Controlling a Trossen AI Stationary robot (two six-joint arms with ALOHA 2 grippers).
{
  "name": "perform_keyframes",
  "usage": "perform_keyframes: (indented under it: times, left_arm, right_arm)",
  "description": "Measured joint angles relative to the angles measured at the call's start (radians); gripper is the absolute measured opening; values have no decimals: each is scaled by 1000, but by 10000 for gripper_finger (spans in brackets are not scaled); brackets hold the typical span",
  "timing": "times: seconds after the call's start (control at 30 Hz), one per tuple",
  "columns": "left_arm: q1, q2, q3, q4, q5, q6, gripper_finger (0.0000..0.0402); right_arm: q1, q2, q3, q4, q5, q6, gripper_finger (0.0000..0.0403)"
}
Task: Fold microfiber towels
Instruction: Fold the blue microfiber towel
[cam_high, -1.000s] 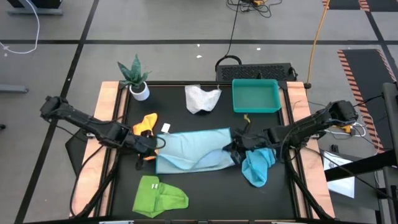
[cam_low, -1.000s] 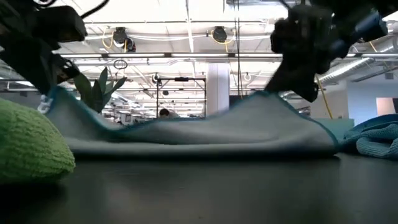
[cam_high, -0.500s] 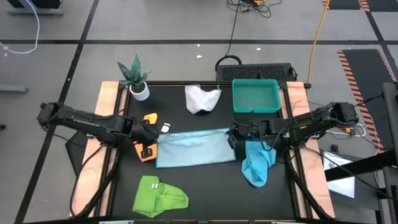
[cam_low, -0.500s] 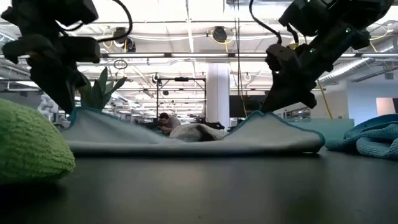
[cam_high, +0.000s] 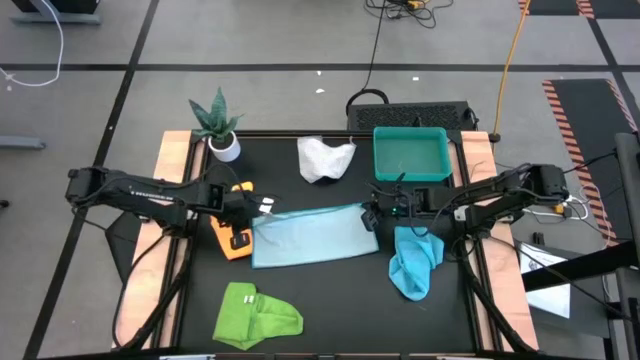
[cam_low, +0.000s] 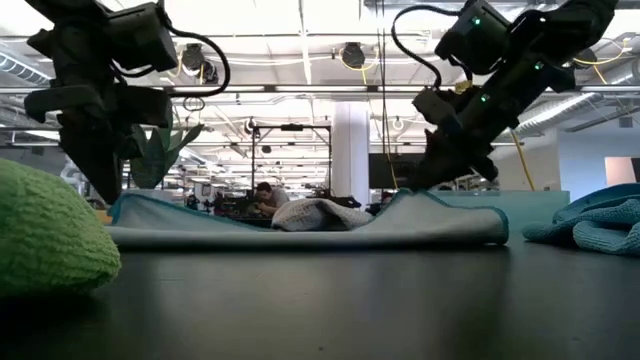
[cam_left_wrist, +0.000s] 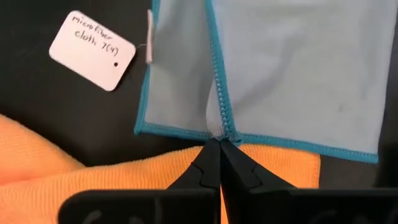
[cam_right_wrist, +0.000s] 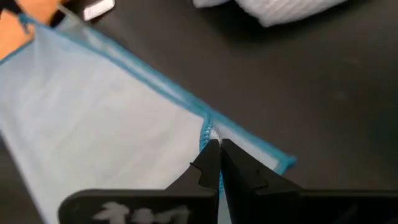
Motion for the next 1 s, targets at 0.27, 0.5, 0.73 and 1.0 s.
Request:
perform_keyframes:
  times: [0.27,0.5,0.73,1.0]
  left_arm:
    - [73,0,0,4,-50,38,0]
    - [125,9,0,1,-26,62,2]
    - [140,8,0,-1,-64,26,42]
    - [138,-12,79,-11,-79,71,68]
  right_arm:
    - [-45,0,-1,-46,12,7,0]
    - [-83,60,-1,0,-35,-15,0]
    - [-91,93,-2,58,-37,-16,50]
    - [-125,-12,-2,-26,-76,-1,123]
